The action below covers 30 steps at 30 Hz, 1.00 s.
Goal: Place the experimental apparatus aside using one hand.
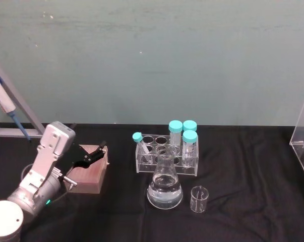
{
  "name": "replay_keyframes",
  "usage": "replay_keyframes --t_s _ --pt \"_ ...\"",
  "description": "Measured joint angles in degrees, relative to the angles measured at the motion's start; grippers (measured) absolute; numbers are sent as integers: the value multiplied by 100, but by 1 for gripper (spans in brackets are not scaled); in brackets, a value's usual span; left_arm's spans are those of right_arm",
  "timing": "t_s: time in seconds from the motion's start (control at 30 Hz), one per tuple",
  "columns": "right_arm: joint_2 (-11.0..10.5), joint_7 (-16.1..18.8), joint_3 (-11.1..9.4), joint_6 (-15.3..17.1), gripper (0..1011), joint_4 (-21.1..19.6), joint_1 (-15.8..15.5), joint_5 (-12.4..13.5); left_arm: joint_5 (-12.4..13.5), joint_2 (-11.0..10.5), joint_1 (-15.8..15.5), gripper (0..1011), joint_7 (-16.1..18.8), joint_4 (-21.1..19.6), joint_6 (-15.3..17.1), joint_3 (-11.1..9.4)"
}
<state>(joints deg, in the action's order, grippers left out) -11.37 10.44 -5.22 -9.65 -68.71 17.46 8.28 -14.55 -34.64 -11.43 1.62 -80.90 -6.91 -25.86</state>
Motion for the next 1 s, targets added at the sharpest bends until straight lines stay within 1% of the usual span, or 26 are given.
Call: replay_keyframes --t_s 0.6,0.83,1.0 --pt "-1 -6 1 -2 1002 0 0 -3 0 0 0 1000 0 0 0 0" --pt "-8 -119 53 -73 1000 -53 -23 -177 0 0 0 1000 0 0 0 0" --pt "-7 -157 59 -119 1000 -102 -46 -251 1 0 0 1000 0 0 0 0"
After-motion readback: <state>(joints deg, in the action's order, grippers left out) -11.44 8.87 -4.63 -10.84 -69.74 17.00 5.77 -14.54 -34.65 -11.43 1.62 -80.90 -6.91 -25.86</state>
